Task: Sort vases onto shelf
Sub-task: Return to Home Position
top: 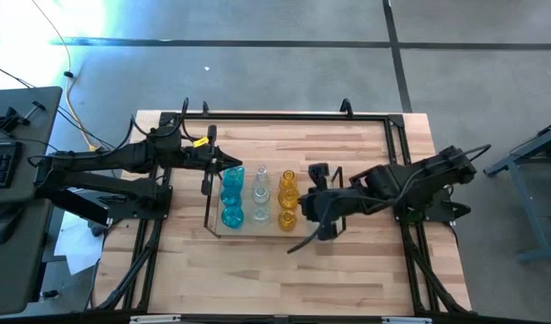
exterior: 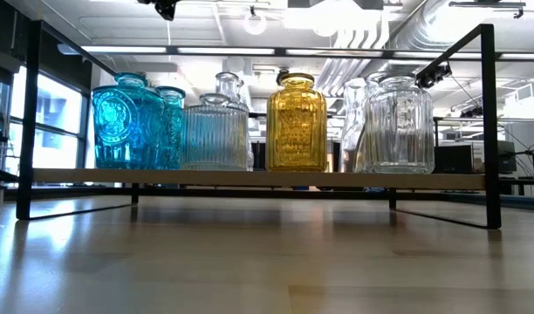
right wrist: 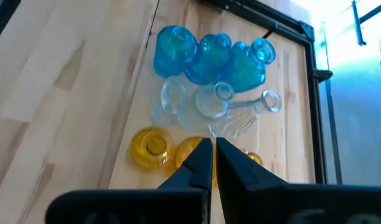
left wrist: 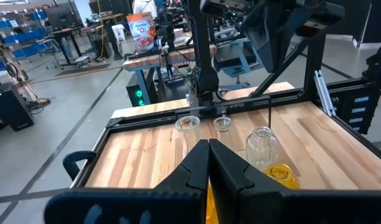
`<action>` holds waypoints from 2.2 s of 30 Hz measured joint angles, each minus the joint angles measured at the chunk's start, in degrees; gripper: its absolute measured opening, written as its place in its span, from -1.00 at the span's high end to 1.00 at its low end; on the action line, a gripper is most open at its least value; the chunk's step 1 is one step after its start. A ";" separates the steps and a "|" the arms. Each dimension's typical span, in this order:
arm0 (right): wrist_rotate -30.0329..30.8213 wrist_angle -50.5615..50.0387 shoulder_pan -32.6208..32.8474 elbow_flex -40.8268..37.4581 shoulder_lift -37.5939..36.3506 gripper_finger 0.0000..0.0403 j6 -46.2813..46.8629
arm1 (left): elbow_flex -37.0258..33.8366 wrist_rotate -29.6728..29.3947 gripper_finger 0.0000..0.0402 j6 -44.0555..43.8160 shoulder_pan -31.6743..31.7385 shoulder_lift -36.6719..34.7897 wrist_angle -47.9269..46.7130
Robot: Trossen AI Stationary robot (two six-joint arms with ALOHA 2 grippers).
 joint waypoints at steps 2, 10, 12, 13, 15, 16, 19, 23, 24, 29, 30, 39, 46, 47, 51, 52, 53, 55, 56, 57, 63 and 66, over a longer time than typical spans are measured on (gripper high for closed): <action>-1.04 1.25 -0.78 0.00 0.00 1.00 -1.06 | -0.06 0.02 1.00 0.08 0.00 -0.48 -0.39; -3.13 4.93 -2.61 0.00 0.00 1.00 -3.59 | -0.09 0.02 1.00 0.39 0.00 -2.66 -1.95; -3.07 7.15 -2.92 -1.13 -0.13 1.00 -4.40 | -0.09 0.02 1.00 0.40 0.00 -3.07 -2.45; -3.11 9.37 -3.20 -2.76 -0.41 1.00 -5.14 | -0.09 0.02 1.00 0.35 0.00 -3.28 -2.73; -3.74 13.05 -3.83 -7.73 -1.63 1.00 -5.67 | -0.09 0.02 1.00 0.19 0.00 -3.72 -3.16; -4.76 15.68 -4.36 -10.51 -2.50 1.00 -5.82 | -0.09 0.04 1.00 0.10 0.00 -3.81 -2.94; -7.16 23.58 -5.81 -19.48 -6.15 1.00 -5.79 | -0.11 0.03 1.00 0.09 -0.02 -4.57 -3.10; -10.62 33.42 -7.47 -30.01 -12.65 1.00 -5.32 | -0.09 0.02 1.00 0.07 -0.07 -5.57 -2.99; -11.26 35.60 -7.81 -32.20 -14.60 1.00 -5.23 | -0.09 0.02 1.00 0.05 -0.07 -5.82 -3.33; -13.00 39.81 -9.08 -40.60 -23.65 1.00 -3.10 | -0.09 0.02 1.00 0.03 -0.07 -6.26 -3.94; -12.99 40.04 -9.12 -41.95 -25.32 1.00 -2.76 | -0.09 0.02 1.00 0.04 -0.07 -6.26 -3.93; -12.76 45.34 -10.32 -54.15 -39.84 1.00 -2.58 | -0.10 0.02 1.00 0.29 -0.07 -6.26 -4.06; -13.42 48.04 -13.06 -63.18 -50.15 1.00 -0.82 | -9.30 0.02 1.00 -0.17 0.04 -7.65 6.46; -13.44 48.04 -13.34 -64.40 -51.55 1.00 -0.82 | -10.71 0.04 1.00 -0.56 0.09 -8.02 8.34; -13.65 49.02 -14.84 -68.48 -57.43 1.00 -0.16 | -15.89 0.02 1.00 -1.85 0.20 -10.21 13.12; -13.65 49.62 -15.18 -69.50 -58.97 1.00 -0.16 | -16.90 0.02 1.00 -2.13 0.20 -11.01 14.09; -13.69 50.31 -15.50 -70.56 -60.43 1.00 -0.17 | -17.83 0.02 1.00 -2.52 0.20 -11.83 14.86; -13.84 52.16 -16.07 -72.78 -63.39 1.00 -0.45 | -19.43 0.02 1.00 -2.97 0.20 -13.43 15.34; -13.91 52.94 -16.24 -73.77 -64.96 1.00 -0.68 | -20.26 0.02 1.00 -3.28 0.20 -14.21 15.83; -13.96 53.58 -16.48 -74.72 -66.39 1.00 -0.74 | -20.94 0.03 1.00 -3.71 0.20 -14.96 16.19; -14.08 55.47 -17.60 -80.27 -74.05 1.00 -0.85 | -23.96 0.01 1.00 -4.70 0.20 -19.39 16.20; -14.09 55.65 -18.42 -82.22 -77.01 1.00 0.12 | -25.61 0.01 1.00 -5.38 0.20 -21.24 16.79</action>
